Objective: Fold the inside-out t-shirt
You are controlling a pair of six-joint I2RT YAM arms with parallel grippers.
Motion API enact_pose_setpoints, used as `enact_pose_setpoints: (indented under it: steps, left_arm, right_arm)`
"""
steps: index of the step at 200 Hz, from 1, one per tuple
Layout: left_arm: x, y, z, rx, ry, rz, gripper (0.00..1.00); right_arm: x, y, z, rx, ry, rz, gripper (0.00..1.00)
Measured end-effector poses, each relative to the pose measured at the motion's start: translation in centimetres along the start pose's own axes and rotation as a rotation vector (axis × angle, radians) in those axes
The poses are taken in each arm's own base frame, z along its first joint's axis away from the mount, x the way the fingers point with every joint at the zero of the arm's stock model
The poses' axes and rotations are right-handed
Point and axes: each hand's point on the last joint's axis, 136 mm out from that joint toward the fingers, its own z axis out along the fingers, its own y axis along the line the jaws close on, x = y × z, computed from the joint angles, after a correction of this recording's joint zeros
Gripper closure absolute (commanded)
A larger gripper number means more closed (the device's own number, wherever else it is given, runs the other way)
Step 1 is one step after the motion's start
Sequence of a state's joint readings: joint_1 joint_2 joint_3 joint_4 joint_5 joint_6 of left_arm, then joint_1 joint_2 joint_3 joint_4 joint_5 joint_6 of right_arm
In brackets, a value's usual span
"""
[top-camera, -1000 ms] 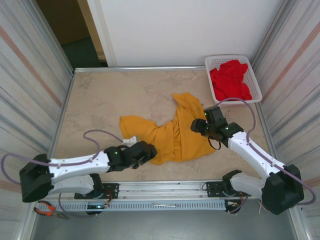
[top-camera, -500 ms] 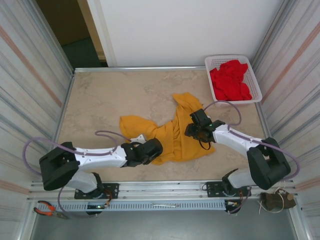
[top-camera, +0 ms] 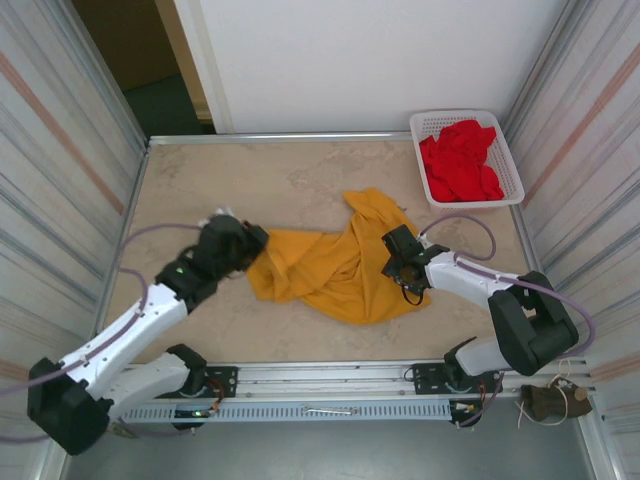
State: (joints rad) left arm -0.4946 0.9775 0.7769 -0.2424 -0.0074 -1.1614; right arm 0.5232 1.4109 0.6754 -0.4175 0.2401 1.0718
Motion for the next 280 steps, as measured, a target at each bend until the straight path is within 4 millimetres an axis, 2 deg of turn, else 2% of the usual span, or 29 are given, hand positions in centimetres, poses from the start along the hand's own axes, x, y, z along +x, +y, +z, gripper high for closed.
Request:
enact_pose_setpoints:
  steps: [13, 23, 34, 45, 57, 72, 93, 117, 135, 170, 185, 202, 219, 226, 234, 240, 251, 268, 280]
  left_arm:
    - [-2.7, 0.1, 0.2, 0.004, -0.007, 0.015, 0.76]
    - [-4.2, 0.6, 0.9, -0.010, 0.002, 0.031, 0.51]
    - [-5.8, 1.3, 2.0, -0.027, 0.019, 0.054, 0.39]
    - [-7.2, 2.1, 3.4, -0.043, 0.046, 0.060, 0.34]
    - [-8.5, 3.2, 5.0, -0.058, 0.085, 0.069, 0.33]
    - [-9.2, 4.4, 6.4, -0.079, 0.116, 0.088, 0.32]
    - [-6.9, 4.5, 6.1, -0.103, 0.153, 0.170, 0.32]
    - [-1.3, 3.8, 3.4, -0.106, 0.159, 0.308, 0.37]
    - [2.3, 5.7, 1.5, -0.125, 0.161, 0.346, 0.38]
    - [4.6, 13.1, 1.7, -0.318, 0.172, 0.274, 0.33]
    - [5.0, 14.7, 2.0, -0.376, 0.179, 0.256, 0.32]
    - [5.0, 15.3, 2.7, -0.408, 0.181, 0.251, 0.32]
    - [4.8, 15.4, 3.5, -0.431, 0.181, 0.253, 0.34]
    - [4.7, 15.4, 3.8, -0.435, 0.179, 0.254, 0.37]
    - [4.6, 15.2, 4.3, -0.436, 0.178, 0.258, 0.54]
    - [4.5, 15.2, 4.6, -0.438, 0.177, 0.259, 0.75]
    - [4.3, 15.0, 5.1, -0.440, 0.175, 0.266, 1.00]
    - [3.6, 14.5, 5.6, -0.440, 0.174, 0.289, 1.00]
    - [2.3, 13.3, 5.8, -0.421, 0.157, 0.303, 1.00]
  right_arm:
    - [0.2, -0.2, 0.2, 0.012, 0.007, 0.012, 0.38]
    - [0.3, -0.3, 0.5, 0.022, 0.011, 0.015, 0.38]
    - [0.2, -0.2, 0.5, 0.023, 0.010, 0.018, 0.38]
    - [0.3, -0.2, 0.4, 0.023, 0.010, 0.018, 0.38]
    - [0.3, 0.0, 0.3, 0.022, 0.011, 0.014, 0.38]
    - [0.4, 0.4, 0.0, 0.016, 0.013, 0.004, 0.39]
    - [0.4, 1.0, -0.7, -0.009, 0.007, -0.006, 0.39]
    - [0.0, 1.6, -1.9, -0.050, -0.009, -0.008, 0.39]
    - [-0.3, 1.9, -2.6, -0.077, -0.022, -0.009, 0.40]
    - [-0.2, 2.4, -2.7, -0.091, -0.027, -0.034, 0.40]
    - [0.0, 2.5, -2.4, -0.088, -0.022, -0.044, 0.41]
    - [0.4, 2.5, -2.1, -0.079, -0.014, -0.055, 0.41]
    - [0.6, 2.5, -1.9, -0.073, -0.011, -0.059, 0.41]
    - [0.7, 2.4, -1.8, -0.071, -0.012, -0.060, 0.41]
    - [0.8, 2.3, -1.7, -0.067, -0.011, -0.058, 0.41]
    - [0.8, 2.0, -1.6, -0.061, -0.011, -0.056, 0.41]
    - [1.0, 1.6, -1.4, -0.048, -0.013, -0.045, 0.41]
    - [1.2, 0.7, -1.0, -0.023, -0.014, -0.032, 0.41]
    - [1.4, 0.0, -0.9, -0.005, -0.013, -0.010, 0.41]
